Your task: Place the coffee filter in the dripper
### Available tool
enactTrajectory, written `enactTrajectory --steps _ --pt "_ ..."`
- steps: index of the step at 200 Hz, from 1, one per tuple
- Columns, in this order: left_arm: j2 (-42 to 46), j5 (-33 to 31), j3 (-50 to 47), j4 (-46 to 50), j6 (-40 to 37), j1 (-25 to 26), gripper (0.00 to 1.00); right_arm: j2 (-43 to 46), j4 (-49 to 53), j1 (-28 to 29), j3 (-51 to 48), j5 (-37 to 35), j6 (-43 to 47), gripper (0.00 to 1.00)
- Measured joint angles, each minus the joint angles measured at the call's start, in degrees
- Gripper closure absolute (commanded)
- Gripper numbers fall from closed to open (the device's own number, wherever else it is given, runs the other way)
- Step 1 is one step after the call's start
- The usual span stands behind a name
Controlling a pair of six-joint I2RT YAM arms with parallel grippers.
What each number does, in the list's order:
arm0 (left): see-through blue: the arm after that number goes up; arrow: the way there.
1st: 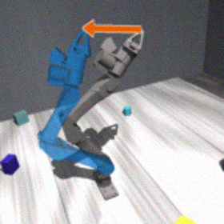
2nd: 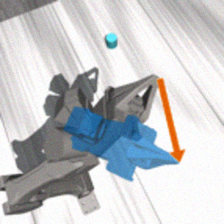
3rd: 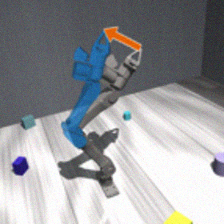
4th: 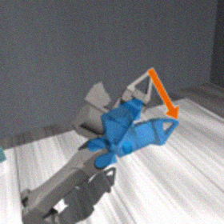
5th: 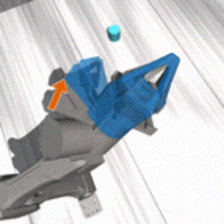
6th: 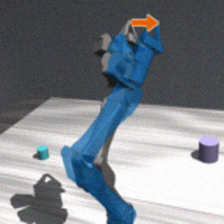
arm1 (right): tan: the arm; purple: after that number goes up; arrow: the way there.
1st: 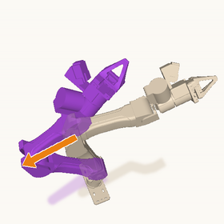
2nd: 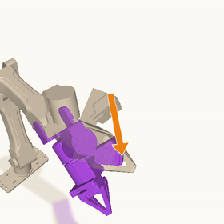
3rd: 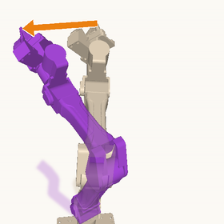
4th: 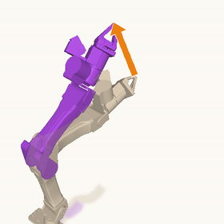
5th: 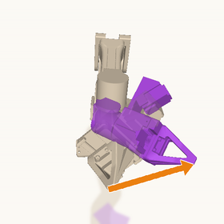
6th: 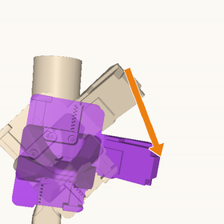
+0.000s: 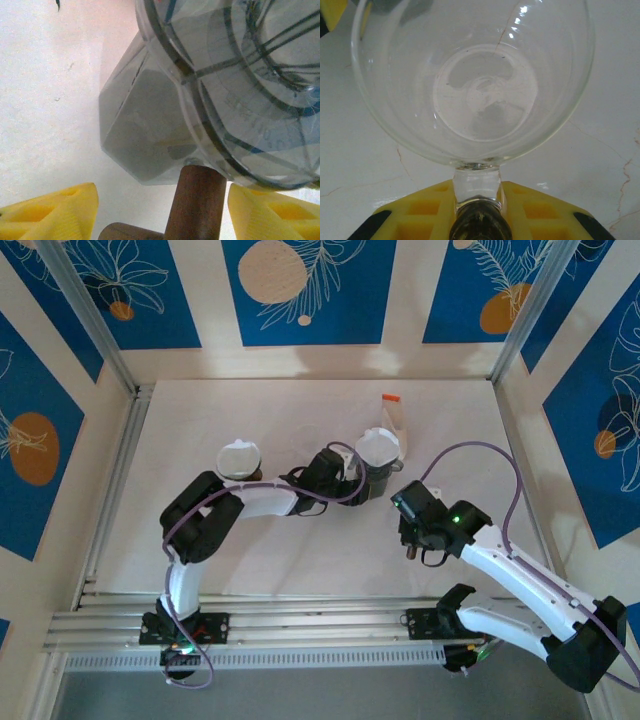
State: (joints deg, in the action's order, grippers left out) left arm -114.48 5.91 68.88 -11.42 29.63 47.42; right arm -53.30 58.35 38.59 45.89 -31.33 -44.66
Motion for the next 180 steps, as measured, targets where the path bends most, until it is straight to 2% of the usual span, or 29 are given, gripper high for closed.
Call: enactTrajectory --steps 56,105,151,180 --pt "4.0 0.6 -6.5 -0.2 3.0 0.0 0.28 0.0 -0.1 0.0 -0.7 0.7 0.0 0.90" --pt "12.9 1.5 -16.6 -2.3 8.4 1.9 0.28 -0.1 -0.7 1.4 -1.3 2.0 0.0 0.91" --pt "24.9 3.3 -26.1 -2.6 14.5 4.4 0.26 -1.7 -3.2 8.4 -2.3 3.3 0.3 0.91" --pt "35.2 2.6 -31.6 1.2 16.4 4.6 0.25 -4.9 -7.6 13.8 -2.3 3.5 1.7 0.91"
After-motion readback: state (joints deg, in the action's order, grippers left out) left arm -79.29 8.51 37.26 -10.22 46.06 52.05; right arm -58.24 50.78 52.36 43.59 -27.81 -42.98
